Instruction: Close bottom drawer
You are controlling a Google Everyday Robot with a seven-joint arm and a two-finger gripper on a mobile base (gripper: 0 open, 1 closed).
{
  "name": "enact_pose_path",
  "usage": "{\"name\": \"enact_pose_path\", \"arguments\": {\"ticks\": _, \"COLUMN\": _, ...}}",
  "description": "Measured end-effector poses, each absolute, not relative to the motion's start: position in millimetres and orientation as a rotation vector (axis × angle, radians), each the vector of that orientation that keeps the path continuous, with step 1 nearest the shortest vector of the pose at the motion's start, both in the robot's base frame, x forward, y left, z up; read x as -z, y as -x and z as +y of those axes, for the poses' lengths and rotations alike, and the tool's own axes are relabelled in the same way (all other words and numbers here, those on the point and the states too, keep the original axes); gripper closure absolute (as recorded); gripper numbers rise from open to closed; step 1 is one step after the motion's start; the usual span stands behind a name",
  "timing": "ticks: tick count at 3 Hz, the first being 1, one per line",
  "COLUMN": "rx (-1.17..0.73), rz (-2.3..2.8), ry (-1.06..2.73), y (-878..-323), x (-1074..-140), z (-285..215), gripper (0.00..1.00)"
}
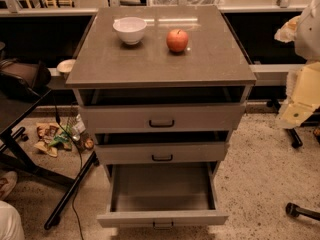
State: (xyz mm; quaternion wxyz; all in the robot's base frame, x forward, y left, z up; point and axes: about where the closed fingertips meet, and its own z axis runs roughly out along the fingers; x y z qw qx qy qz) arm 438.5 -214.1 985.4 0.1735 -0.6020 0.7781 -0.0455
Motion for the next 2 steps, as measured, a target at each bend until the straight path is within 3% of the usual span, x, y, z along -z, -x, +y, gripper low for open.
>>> {"name": "enact_pose_path", "arguments": {"ticks": 2, "rx": 0.122, "rz": 2.202, "ry": 1.719, "y": -437.8, "x": -981.3, "z": -210.7, "gripper": 0.00}}
